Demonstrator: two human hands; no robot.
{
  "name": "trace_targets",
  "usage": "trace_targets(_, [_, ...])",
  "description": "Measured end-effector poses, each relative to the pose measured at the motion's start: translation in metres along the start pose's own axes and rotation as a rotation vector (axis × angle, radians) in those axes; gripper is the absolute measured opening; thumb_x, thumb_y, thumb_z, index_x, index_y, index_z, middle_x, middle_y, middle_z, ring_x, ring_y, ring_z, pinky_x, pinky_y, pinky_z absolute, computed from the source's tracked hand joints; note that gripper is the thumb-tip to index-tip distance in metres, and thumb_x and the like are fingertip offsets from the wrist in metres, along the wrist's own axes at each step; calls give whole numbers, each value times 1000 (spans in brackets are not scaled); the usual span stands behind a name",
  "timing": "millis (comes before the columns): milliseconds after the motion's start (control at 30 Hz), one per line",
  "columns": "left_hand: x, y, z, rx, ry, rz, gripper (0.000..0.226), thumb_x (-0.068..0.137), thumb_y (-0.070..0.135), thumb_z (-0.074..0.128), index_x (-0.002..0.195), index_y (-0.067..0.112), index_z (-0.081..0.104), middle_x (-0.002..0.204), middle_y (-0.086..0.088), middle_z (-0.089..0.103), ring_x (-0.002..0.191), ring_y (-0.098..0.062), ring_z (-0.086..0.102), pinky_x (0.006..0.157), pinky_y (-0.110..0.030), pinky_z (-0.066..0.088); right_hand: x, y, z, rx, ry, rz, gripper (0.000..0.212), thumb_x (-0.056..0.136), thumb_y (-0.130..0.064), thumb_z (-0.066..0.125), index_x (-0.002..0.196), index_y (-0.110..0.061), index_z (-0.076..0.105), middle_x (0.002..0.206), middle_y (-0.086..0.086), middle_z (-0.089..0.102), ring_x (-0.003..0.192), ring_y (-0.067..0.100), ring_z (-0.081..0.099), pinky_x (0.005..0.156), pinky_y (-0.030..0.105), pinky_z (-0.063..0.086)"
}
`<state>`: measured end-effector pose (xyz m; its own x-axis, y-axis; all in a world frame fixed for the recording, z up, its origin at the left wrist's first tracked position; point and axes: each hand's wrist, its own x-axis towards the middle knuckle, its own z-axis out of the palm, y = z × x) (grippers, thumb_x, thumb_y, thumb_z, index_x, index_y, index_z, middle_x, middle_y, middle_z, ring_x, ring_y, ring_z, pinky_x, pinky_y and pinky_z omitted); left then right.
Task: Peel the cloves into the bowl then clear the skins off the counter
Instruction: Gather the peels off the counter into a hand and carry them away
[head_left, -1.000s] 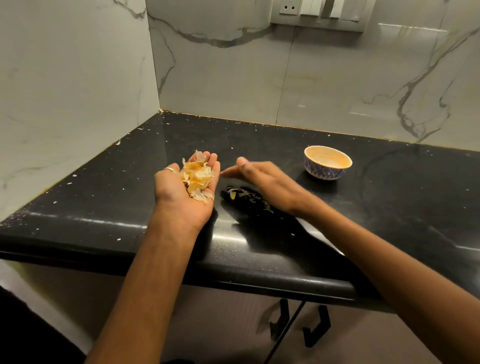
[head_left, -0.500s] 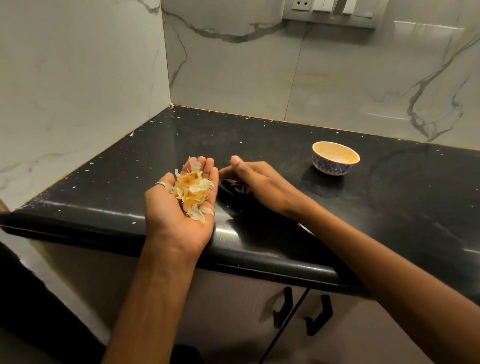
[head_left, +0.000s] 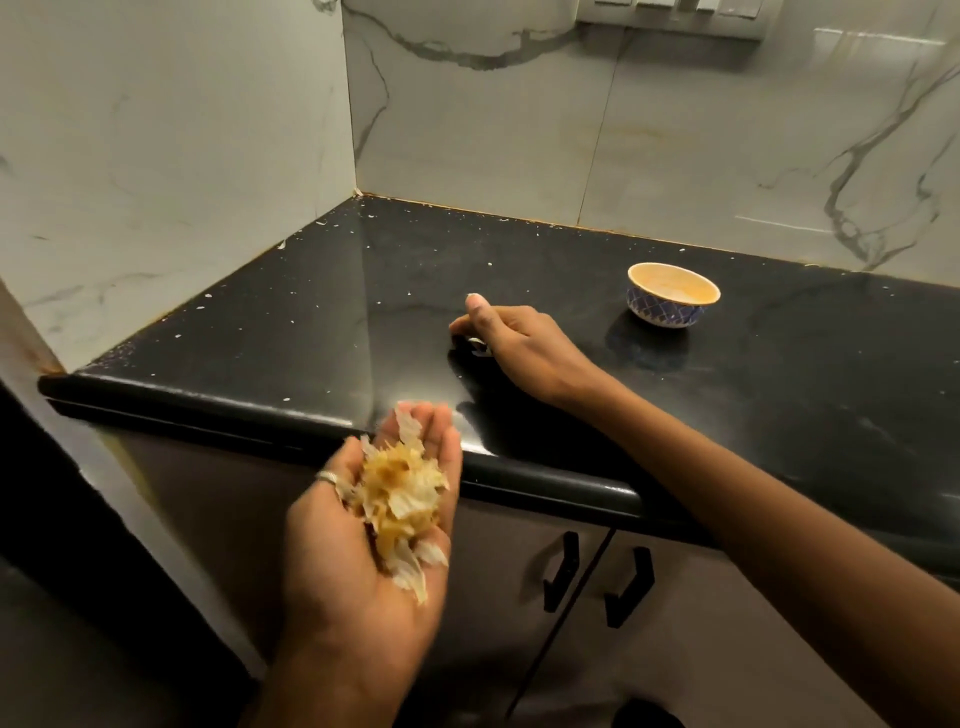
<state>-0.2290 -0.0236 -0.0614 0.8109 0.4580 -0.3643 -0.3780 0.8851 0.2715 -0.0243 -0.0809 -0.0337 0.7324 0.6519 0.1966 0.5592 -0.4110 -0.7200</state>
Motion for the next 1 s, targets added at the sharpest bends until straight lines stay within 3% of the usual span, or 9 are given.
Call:
trace_targets(100, [-5, -2, -18, 41, 32, -89, 40, 102, 27, 46, 113, -6, 67, 110, -21, 73, 99, -35, 72, 91, -44, 51, -2, -3, 1, 139, -109, -56, 57, 106, -52, 31, 113, -18, 76, 117, -7, 73, 114, 3, 64, 111, 34, 43])
trace_targets(200, [-12, -2, -16, 47, 90, -206, 43, 105, 23, 39, 107, -10, 67, 104, -25, 73, 94, -38, 73, 84, -46, 50, 0, 1, -13, 178, -58, -82, 59, 105, -53, 31, 110, -17, 77, 118, -6, 73, 120, 2, 61, 116, 38, 39])
trace_targets(300, [-6, -5, -23, 94, 149, -236, 47, 107, 23, 32, 107, -12, 64, 101, -28, 73, 100, -39, 67, 87, -47, 48, 5, 10, -26, 76, 30, -35, 59, 103, -58, 30, 106, -23, 79, 117, -9, 73, 121, 4, 60, 115, 40, 38])
trace_targets(433, [0, -11, -25, 144, 195, -265, 44, 105, 18, 31, 109, -11, 65, 105, -27, 72, 103, -38, 66, 95, -47, 47, 1, 13, -17, -15, 7, 13, 55, 107, -51, 30, 109, -23, 78, 114, -9, 74, 112, 4, 64, 111, 38, 43])
trace_targets(567, [5, -13, -27, 134, 185, -285, 44, 104, 17, 31, 107, -10, 66, 105, -25, 73, 104, -36, 68, 100, -46, 47, -8, -3, 2, 46, -64, -22, 56, 106, -52, 30, 108, -22, 78, 110, -10, 75, 106, 2, 66, 108, 37, 46])
trace_targets(667, [5, -12, -23, 140, 170, -297, 42, 104, 17, 34, 104, -10, 67, 104, -25, 73, 104, -36, 68, 101, -46, 47, -12, -14, 0, 250, -172, -62, 57, 109, -43, 29, 115, -9, 74, 117, -1, 74, 113, 5, 66, 109, 31, 47])
trace_targets(733, [4, -12, -22, 153, 171, -306, 44, 105, 19, 33, 106, -10, 67, 105, -26, 73, 103, -37, 68, 100, -47, 47, -8, -11, -10, 315, -133, -73, 56, 110, -41, 30, 114, -5, 74, 117, 2, 74, 116, 6, 65, 112, 31, 43])
trace_targets(867, [1, -11, -23, 171, 169, -327, 43, 105, 20, 35, 111, -10, 65, 106, -27, 72, 105, -38, 67, 104, -49, 45, -1, 8, -25, 89, -47, -27, 57, 106, -52, 32, 108, -19, 79, 113, -8, 75, 114, 6, 65, 113, 42, 42])
trace_targets(1000, [4, -13, -24, 195, 160, -332, 43, 104, 20, 35, 111, -10, 66, 107, -26, 72, 103, -38, 70, 103, -47, 46, -11, 1, -5, -3, -24, -16, 57, 106, -54, 30, 110, -24, 78, 116, -11, 74, 112, 2, 64, 111, 37, 43])
